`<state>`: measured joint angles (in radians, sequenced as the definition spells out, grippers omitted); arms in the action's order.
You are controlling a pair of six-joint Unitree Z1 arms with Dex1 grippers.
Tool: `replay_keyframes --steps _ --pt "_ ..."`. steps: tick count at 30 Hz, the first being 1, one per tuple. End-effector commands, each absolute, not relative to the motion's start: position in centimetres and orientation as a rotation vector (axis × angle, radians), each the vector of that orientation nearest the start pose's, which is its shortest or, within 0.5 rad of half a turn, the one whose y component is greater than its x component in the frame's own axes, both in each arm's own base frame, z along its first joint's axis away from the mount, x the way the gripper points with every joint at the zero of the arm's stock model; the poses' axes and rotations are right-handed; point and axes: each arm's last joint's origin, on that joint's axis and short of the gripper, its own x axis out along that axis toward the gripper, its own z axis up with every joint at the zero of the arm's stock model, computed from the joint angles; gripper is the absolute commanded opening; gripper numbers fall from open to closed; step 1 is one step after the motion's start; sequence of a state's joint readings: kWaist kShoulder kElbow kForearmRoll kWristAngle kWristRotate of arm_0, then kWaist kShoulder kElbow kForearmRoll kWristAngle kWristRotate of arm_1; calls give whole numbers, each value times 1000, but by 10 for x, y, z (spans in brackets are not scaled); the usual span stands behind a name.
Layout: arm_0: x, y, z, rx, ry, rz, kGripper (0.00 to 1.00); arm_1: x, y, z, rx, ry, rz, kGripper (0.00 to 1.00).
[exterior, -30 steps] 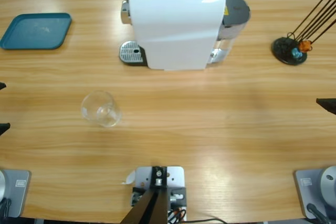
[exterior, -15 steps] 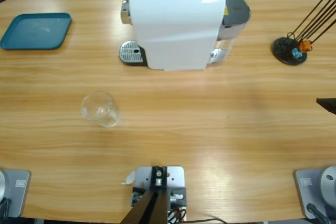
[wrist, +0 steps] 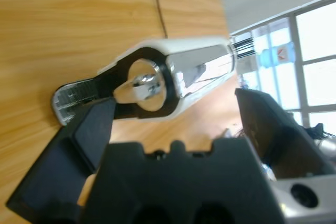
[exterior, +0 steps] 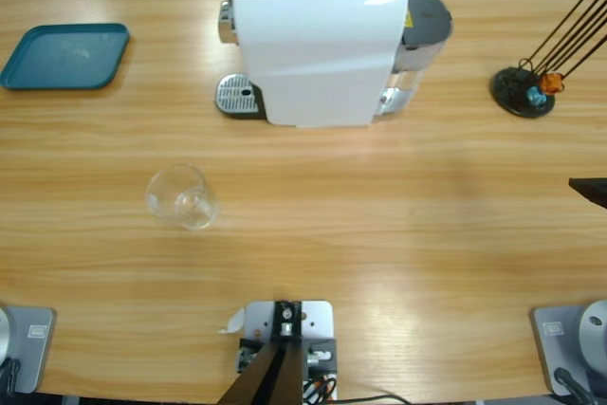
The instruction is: Pour coffee
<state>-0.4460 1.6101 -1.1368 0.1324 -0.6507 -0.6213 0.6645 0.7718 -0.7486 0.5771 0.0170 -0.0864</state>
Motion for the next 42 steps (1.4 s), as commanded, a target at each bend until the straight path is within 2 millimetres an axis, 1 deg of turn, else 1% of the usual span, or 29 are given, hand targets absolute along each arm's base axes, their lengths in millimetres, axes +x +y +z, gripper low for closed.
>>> replay_keyframes --steps 1,3,4,5,8,12,20,21,23,24,25,27,32,38,39,40,41,42 --pt "313 -186 316 -698 1050 -789 928 57 46 326 -278 594 678 977" --pt "312 -189 311 -698 1069 -789 899 57 46 326 -277 594 677 977" --pt "312 -191 310 -696 1076 -795 851 58 46 326 -278 595 677 977" --pt "310 -193 310 -695 1080 -801 835 58 46 326 -277 596 676 977" --pt "308 -198 310 -689 1088 -812 835 60 48 325 -273 598 676 977" --pt "306 -202 305 -687 1111 -812 835 60 49 325 -273 601 678 977" --pt "301 -208 309 -688 1110 -825 833 57 46 325 -264 589 675 977" --pt "300 -208 311 -688 1106 -826 797 57 46 325 -264 589 676 977" --pt "300 -207 313 -688 1095 -831 690 57 46 325 -264 589 676 977" --pt "299 -207 313 -688 1090 -834 606 57 46 325 -264 588 676 977" --pt "299 -207 313 -688 1087 -836 585 57 46 325 -263 587 676 977" --pt "300 -208 313 -687 1078 -841 488 57 46 325 -262 586 675 977" --pt "302 -212 311 -687 1072 -860 485 57 46 325 -262 586 674 977" --pt "299 -212 304 -686 1097 -858 478 57 46 325 -261 587 672 977" --pt "298 -213 304 -685 1095 -862 393 57 45 325 -261 586 672 977" --pt "298 -213 305 -684 1092 -866 253 57 45 325 -261 587 672 977" --pt "298 -214 305 -685 1091 -873 227 57 45 325 -261 586 671 977" --pt "298 -215 304 -685 1093 -887 227 57 45 325 -261 587 671 977"
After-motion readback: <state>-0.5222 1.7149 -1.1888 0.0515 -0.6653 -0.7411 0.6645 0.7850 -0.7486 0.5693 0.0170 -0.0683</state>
